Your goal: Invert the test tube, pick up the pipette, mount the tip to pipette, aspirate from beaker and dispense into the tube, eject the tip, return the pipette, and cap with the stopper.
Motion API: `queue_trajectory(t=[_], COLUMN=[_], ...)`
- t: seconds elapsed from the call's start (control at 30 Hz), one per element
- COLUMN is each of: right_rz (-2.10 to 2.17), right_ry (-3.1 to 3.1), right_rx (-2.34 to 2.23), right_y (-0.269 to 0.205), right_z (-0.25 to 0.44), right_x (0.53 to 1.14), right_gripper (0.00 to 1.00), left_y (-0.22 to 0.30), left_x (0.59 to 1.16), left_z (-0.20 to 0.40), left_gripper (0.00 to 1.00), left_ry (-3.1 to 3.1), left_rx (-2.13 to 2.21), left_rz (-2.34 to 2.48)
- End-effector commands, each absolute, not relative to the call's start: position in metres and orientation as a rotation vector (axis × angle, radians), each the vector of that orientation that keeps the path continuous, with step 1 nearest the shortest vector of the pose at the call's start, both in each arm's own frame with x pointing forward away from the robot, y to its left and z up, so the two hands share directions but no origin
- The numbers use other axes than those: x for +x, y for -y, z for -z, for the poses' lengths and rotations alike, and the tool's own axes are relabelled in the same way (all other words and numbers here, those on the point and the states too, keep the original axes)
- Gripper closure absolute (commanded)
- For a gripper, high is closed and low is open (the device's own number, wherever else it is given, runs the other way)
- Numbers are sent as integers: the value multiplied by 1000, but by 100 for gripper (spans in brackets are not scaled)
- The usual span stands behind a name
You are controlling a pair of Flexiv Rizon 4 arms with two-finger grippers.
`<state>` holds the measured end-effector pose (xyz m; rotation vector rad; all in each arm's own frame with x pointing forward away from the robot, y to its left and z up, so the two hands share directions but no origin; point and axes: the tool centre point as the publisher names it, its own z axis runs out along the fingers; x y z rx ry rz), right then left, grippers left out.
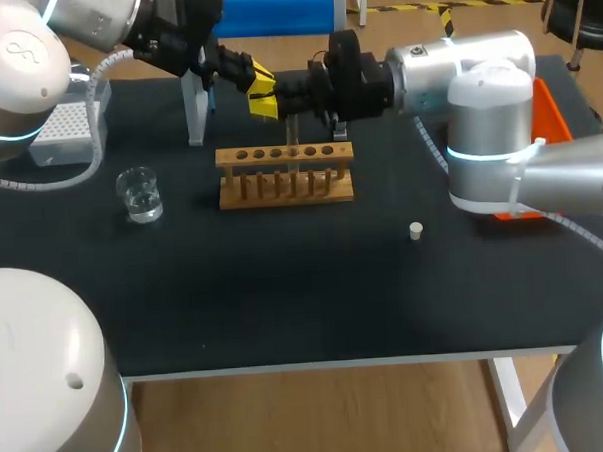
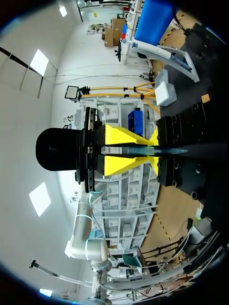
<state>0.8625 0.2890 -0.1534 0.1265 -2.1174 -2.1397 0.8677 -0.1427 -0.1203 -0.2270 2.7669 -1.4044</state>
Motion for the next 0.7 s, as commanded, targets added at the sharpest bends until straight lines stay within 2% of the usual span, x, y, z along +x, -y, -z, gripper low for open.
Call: queue_trajectory(t=[0.03,0.13,0.17,0.2,0.47,0.7], right_rz=[2143,2144,2144,2144,2136,2117], right_ry=[2114,2114,2114,2114,2119,2123], right_rx=[131,134,134,134,135,126], right_y=[-289,-287,-286,-286,-272,-230], right_z=[154,154,154,154,159,175], right_x=[861,860,860,860,856,844], right_gripper=[100,100,100,100,100,100], left_y=[142,142,142,142,142,142], left_x=[868,868,868,868,868,868], left_z=[120,120,120,120,120,120], left_gripper=[100,100,93,0,0,0], left_ry=[-2769,-2769,-2769,-2769,-2769,-2769], left_rx=[-228,-228,-228,-228,-228,-228], left_rz=[1402,1402,1402,1402,1402,1402])
